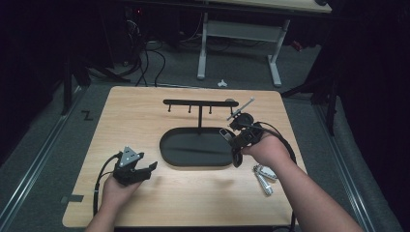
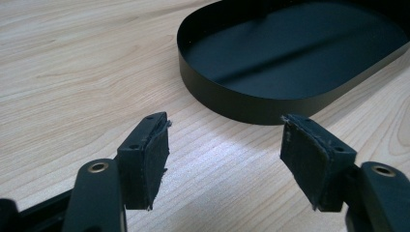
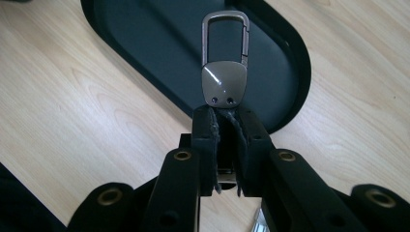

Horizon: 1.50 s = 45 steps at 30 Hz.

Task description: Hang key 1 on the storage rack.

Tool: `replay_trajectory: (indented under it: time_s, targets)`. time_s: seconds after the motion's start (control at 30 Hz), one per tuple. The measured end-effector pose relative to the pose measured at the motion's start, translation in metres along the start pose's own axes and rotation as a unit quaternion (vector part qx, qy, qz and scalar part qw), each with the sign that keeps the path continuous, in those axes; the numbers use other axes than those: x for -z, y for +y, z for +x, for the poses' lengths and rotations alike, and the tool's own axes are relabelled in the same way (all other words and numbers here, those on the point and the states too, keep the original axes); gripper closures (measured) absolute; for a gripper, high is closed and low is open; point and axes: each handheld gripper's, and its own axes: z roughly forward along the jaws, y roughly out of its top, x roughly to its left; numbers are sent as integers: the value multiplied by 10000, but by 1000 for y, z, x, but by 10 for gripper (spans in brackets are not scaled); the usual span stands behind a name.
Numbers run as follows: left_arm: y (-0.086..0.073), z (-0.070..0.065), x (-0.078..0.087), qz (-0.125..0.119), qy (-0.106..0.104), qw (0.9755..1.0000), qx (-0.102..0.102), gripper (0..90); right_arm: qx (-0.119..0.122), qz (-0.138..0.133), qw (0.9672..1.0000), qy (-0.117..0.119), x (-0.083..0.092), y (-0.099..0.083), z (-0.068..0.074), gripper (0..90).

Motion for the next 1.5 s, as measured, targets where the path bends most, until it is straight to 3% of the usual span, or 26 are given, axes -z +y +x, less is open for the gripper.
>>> replay_trajectory:
  time_s: [0.6,1.17,1.5]
  targets:
    - [-2,2,2,16,-23,10000,51,347,1,-272,9996,2,7,34,-2,808]
    - [-2,2,1,64,-19,10000,17,350,-57,-389,9992,27,4,55,-7,808]
    - [-2,3,1,32,-21,10000,42,350,29,-338,9994,-34,1,66,-3,808]
